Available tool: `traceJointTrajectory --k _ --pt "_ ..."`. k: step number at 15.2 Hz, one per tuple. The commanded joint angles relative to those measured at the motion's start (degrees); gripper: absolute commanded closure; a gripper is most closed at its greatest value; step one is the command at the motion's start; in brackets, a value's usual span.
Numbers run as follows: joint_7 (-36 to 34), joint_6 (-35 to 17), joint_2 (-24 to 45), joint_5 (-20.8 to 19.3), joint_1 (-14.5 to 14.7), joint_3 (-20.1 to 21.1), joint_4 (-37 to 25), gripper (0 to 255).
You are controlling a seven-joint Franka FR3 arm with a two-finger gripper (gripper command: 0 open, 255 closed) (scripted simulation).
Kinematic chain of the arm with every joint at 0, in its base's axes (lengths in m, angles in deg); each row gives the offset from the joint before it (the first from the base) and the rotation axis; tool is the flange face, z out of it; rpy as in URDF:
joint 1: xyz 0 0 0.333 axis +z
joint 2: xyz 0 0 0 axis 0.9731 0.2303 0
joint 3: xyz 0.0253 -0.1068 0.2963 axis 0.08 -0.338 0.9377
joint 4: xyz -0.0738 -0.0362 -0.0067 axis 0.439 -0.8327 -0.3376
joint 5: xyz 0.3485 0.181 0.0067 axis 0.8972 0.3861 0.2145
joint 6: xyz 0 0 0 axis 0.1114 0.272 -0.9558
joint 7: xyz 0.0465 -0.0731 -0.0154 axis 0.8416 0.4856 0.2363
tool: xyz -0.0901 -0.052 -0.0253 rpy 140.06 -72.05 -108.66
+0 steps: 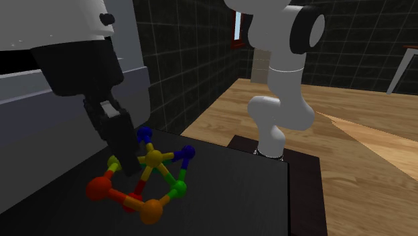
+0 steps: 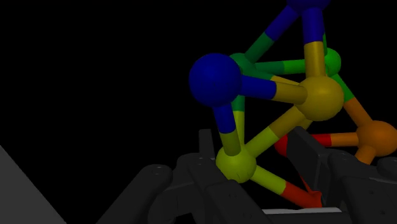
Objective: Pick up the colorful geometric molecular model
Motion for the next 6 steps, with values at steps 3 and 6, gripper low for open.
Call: traceJointTrajectory --k 3,6 --pt "-0.26 3.74 1.24 0.37 -0.35 -0.09 -4.96 255" --pt "-0.33 4.85 1.71 0.51 -0.48 -0.12 -6.52 255"
